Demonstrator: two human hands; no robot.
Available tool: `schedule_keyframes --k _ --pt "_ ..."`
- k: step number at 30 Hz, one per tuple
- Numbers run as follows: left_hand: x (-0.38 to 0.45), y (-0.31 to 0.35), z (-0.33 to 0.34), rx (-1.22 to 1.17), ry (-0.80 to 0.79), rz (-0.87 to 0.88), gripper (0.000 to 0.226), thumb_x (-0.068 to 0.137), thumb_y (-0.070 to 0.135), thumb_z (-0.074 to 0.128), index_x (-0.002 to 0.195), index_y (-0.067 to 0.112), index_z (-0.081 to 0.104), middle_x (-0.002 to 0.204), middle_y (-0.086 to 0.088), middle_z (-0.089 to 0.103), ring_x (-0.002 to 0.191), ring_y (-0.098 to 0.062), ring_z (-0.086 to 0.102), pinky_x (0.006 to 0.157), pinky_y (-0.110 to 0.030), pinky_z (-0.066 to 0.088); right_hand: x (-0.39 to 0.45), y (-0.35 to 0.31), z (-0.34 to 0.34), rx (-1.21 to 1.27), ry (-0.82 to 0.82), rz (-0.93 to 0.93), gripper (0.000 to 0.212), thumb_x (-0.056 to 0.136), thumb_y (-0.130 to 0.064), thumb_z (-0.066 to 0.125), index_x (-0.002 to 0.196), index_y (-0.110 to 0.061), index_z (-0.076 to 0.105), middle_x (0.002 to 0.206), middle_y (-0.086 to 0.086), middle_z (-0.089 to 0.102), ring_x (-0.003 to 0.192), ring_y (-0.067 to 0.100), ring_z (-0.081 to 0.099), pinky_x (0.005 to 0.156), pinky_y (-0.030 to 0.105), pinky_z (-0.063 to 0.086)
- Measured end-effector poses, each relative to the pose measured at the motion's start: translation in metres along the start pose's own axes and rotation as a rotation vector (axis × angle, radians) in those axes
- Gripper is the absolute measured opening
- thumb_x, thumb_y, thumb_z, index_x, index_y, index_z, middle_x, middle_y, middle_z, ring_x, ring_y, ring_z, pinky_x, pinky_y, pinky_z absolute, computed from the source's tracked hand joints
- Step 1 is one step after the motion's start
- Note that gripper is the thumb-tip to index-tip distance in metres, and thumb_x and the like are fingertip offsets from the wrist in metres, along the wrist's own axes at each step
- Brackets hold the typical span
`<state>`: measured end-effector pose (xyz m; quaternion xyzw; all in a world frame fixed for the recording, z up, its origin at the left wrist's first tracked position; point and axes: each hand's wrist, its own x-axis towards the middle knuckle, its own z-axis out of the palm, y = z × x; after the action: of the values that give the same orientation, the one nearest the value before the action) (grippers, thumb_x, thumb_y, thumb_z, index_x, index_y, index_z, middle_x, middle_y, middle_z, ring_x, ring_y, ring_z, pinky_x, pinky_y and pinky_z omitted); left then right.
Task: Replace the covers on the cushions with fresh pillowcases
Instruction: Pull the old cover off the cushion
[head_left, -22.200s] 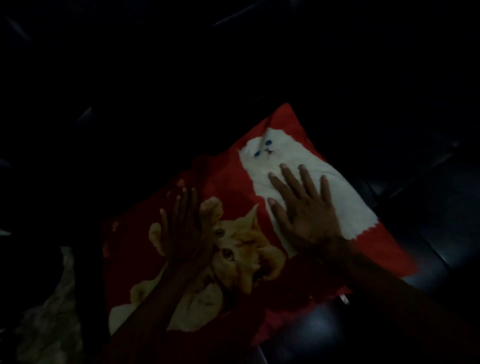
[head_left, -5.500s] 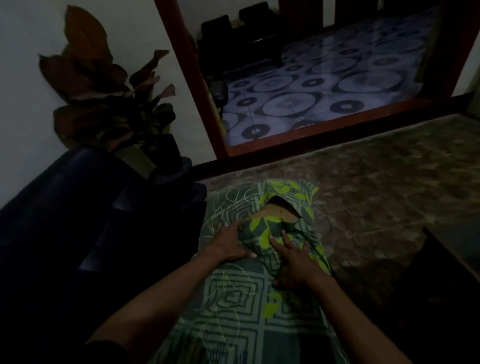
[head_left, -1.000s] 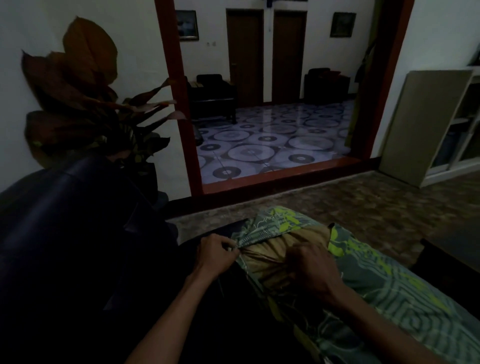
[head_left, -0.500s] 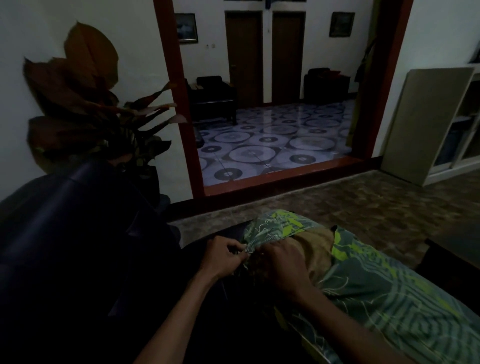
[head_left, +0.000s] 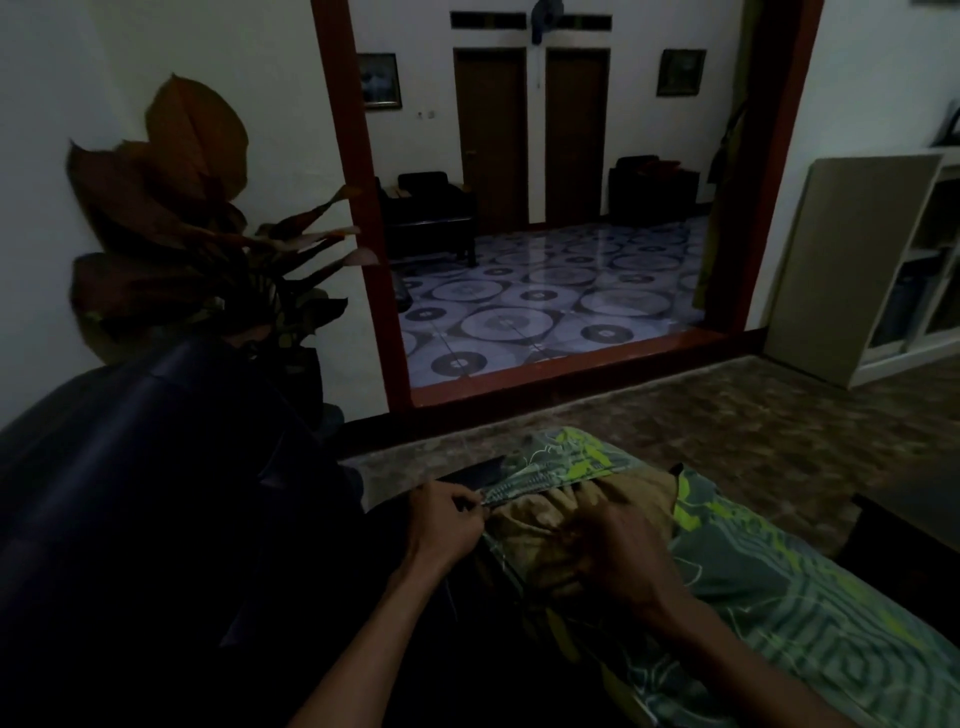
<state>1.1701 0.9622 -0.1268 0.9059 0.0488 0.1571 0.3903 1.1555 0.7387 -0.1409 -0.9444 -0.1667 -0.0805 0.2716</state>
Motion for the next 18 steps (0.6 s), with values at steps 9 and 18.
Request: schedule_keyframes --k 9,18 --pt "0.005 -0.003 0.002 -0.118 -0.194 -0.014 0.011 0.087 0.009 0.075 0.081 0.019 0.074 0.075 0.012 0.070 0.068 0.010 0.062 0.060 -0.010 0.047 0.002 -0.046 -0.002 -0.176 0.091 -0.054 0.053 0.070 -0.073 0.065 0.107 -0.034 0.065 0.101 -0.008 0.062 0.093 0.016 0.059 0.067 0.029 0.044" --pt "0.005 -0.014 0.008 -0.159 -0.146 -0.176 0.007 0.081 0.019 0.083 0.078 0.017 0.078 0.078 0.004 0.073 0.074 -0.004 0.067 0.060 -0.017 0.049 -0.016 -0.038 -0.010 0.001 -0.007 -0.163 0.035 0.066 -0.057 0.027 0.063 -0.024 0.038 0.076 0.003 0.049 0.071 0.024 0.049 0.051 0.032 0.023"
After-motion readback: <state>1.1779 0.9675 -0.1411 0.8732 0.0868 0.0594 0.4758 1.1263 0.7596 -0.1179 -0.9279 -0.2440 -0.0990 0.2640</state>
